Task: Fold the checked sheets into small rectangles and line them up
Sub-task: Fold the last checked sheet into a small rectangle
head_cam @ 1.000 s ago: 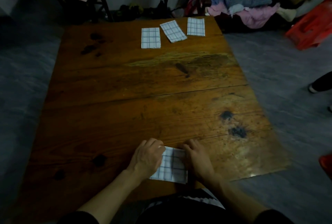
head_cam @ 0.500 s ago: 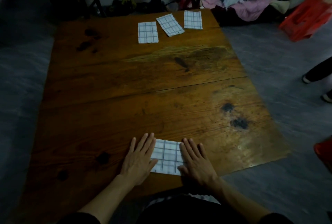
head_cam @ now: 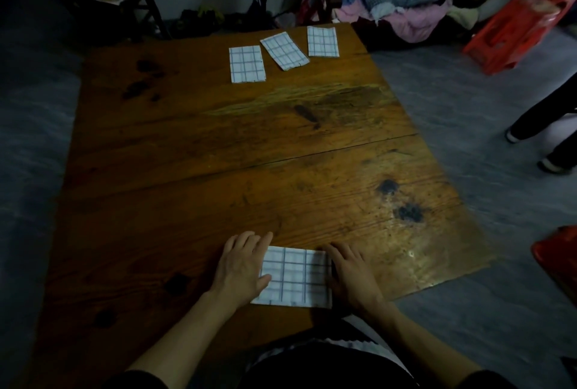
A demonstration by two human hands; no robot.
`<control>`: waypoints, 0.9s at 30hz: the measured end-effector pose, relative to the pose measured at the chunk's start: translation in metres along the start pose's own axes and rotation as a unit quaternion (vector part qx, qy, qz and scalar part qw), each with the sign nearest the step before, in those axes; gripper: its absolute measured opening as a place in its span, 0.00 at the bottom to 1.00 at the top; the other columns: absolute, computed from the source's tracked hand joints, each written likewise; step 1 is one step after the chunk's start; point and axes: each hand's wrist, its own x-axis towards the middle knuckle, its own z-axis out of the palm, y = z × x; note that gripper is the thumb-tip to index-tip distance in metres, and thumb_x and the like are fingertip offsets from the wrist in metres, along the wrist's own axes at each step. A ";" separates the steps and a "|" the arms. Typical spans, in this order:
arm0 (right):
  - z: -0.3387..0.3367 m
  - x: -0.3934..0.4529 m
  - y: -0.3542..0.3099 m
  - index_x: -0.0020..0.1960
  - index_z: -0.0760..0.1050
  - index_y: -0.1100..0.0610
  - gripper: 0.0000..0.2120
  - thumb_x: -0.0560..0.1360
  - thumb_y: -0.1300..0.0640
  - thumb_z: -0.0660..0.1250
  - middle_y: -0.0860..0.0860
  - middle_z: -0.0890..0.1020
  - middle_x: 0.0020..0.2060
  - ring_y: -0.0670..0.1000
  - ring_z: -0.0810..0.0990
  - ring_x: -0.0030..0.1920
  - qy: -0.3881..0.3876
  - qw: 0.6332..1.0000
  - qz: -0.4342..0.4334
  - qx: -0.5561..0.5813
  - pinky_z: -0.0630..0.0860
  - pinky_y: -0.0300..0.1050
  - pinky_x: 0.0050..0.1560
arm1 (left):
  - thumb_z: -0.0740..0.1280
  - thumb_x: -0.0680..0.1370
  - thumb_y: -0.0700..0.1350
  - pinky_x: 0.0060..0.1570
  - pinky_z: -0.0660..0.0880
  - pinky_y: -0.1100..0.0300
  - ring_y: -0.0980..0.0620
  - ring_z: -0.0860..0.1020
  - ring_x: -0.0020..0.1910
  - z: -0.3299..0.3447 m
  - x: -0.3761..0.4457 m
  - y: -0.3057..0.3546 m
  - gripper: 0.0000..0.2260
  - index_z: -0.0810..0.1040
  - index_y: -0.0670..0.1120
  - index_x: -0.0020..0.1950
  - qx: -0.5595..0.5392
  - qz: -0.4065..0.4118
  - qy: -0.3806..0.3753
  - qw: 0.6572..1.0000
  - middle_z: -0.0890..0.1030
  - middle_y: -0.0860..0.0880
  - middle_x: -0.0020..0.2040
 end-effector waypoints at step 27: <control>-0.090 0.049 -0.020 0.47 0.74 0.49 0.04 0.74 0.51 0.67 0.45 0.77 0.42 0.47 0.75 0.42 0.112 0.977 -0.107 0.146 0.76 0.52 0.42 | 0.71 0.72 0.38 0.49 0.68 0.64 0.59 0.72 0.45 -0.093 0.012 -0.013 0.11 0.75 0.51 0.48 -0.255 0.046 0.188 0.947 0.74 0.57 0.44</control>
